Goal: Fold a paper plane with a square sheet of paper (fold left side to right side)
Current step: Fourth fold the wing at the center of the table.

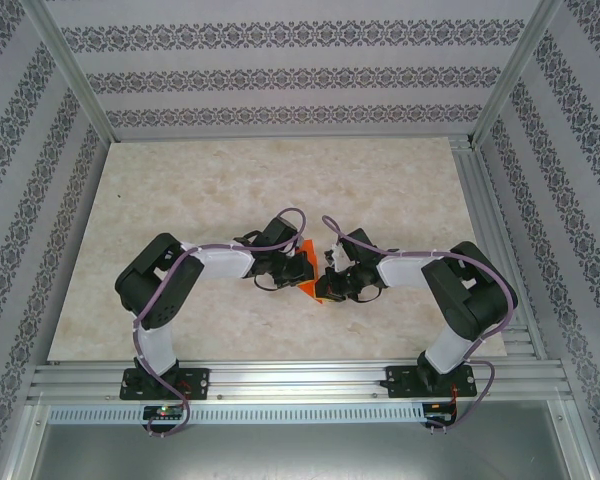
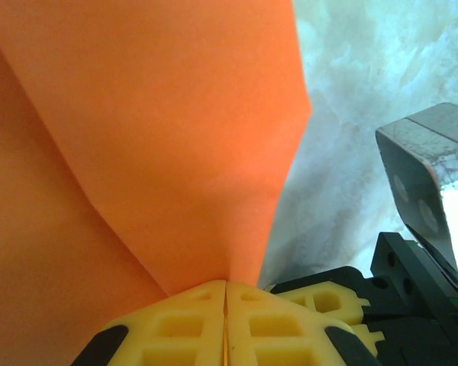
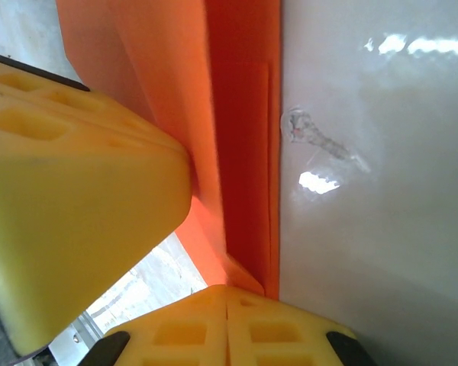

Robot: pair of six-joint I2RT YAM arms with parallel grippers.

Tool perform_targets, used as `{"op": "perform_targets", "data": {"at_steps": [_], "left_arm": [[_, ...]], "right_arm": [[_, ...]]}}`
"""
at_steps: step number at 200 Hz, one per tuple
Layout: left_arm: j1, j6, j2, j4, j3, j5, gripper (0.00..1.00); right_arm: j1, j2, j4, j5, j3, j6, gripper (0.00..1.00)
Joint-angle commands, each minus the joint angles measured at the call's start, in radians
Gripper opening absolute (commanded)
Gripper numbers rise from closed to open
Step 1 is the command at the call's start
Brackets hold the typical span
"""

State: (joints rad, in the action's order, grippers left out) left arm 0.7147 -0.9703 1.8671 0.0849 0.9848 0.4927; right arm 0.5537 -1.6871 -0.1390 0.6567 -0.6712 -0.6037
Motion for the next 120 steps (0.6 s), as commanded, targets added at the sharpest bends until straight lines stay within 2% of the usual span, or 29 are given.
{"op": "perform_targets", "data": {"at_steps": [1,52,120], "left_arm": [[0.011,-0.009,0.031,-0.040,0.018,-0.001,0.10],[0.000,0.054,0.057,0.055,0.045,-0.094,0.09],[-0.082,0.119,0.059,0.116,0.053,-0.168,0.09]], "right_arm": [[0.011,-0.087,-0.141,-0.196,0.050,0.017,0.08],[0.013,-0.079,-0.176,-0.221,0.047,0.025,0.07],[0.018,-0.080,-0.203,-0.237,0.045,0.030,0.08]]}}
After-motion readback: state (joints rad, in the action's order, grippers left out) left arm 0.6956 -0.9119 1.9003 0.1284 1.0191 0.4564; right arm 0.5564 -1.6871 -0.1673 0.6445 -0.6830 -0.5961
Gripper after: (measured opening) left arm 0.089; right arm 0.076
